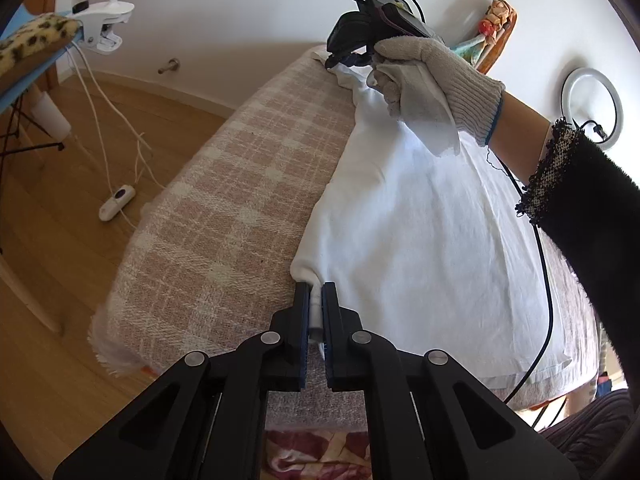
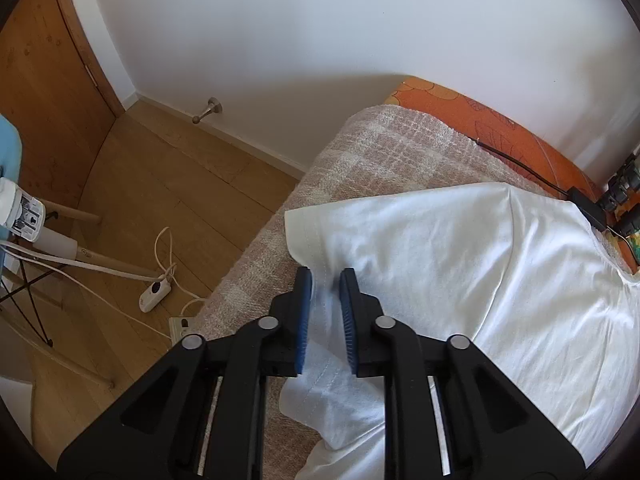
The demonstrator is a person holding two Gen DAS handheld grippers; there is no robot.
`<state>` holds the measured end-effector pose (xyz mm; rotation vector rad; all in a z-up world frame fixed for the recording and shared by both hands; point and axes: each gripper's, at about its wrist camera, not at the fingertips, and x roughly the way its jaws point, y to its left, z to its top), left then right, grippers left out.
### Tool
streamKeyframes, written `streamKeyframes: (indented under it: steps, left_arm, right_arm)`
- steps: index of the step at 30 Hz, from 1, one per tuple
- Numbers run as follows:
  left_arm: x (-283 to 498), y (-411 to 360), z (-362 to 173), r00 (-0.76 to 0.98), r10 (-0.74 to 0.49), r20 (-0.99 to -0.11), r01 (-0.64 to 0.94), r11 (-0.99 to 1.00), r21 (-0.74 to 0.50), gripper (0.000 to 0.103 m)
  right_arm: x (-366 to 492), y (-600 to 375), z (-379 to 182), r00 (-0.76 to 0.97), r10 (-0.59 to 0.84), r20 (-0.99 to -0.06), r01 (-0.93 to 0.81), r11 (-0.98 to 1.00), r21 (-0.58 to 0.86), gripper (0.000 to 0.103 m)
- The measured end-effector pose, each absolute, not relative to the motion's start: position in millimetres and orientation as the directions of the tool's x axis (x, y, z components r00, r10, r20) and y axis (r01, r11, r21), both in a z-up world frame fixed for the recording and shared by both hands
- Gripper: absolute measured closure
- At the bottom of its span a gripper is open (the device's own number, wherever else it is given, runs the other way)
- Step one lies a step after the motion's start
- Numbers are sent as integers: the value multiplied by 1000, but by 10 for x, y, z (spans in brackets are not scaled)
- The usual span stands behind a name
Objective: Fold small clothes
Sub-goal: 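Fold the held side edge over toward the shirt's middle with both tools, then release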
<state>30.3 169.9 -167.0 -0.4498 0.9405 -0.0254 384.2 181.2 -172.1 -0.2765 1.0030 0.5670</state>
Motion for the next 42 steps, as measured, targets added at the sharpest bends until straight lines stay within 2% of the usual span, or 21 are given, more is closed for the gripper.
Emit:
streamKeyframes:
  steps: [1, 7, 17, 25, 34, 37, 39, 40, 41, 42]
  left_arm:
    - [298, 1698, -1650, 605, -215, -766, -165, 908, -385, 99]
    - [277, 1507, -1388, 669, -232, -706, -72, 925, -372, 99]
    - [277, 1123, -1187, 675, -314, -667, 58, 924, -377, 99]
    - [272, 644, -1141, 636, -377, -673, 171, 920, -353, 99]
    - [324, 193, -1288, 545, -401, -736, 274, 915, -296, 97]
    - [350, 128, -1309, 503, -406, -763, 279, 912, -301, 89]
    - [308, 121, -1280, 500, -433, -750, 294, 899, -323, 89]
    - [283, 120, -1252, 505, -441, -742, 302, 895, -327, 89]
    - [257, 133, -1222, 509, -451, -733, 309, 891, -334, 89]
    - [228, 150, -1188, 510, -469, -720, 318, 882, -349, 88]
  right_arm:
    - [3873, 1763, -1705, 400, 336, -853, -563, 824, 61, 97]
    - [3967, 1447, -1469, 411, 434, -802, -532, 828, 176, 98]
    - [3928, 621, -952, 474, 499, -726, -494, 833, 250, 98]
    - [3961, -341, -929, 522, 450, -725, -390, 881, 267, 98]
    - [4047, -916, -1284, 499, 315, -807, -260, 943, 208, 98]
    - [4073, -999, -1329, 495, 293, -818, -232, 952, 200, 91]
    - [4034, -1057, -1283, 499, 320, -805, -231, 945, 232, 74]
    - [3982, -1104, -1251, 512, 333, -792, -234, 941, 245, 57]
    - [3916, -1145, -1203, 528, 342, -777, -236, 938, 253, 48]
    - [3852, -1186, -1151, 537, 354, -766, -244, 934, 260, 48]
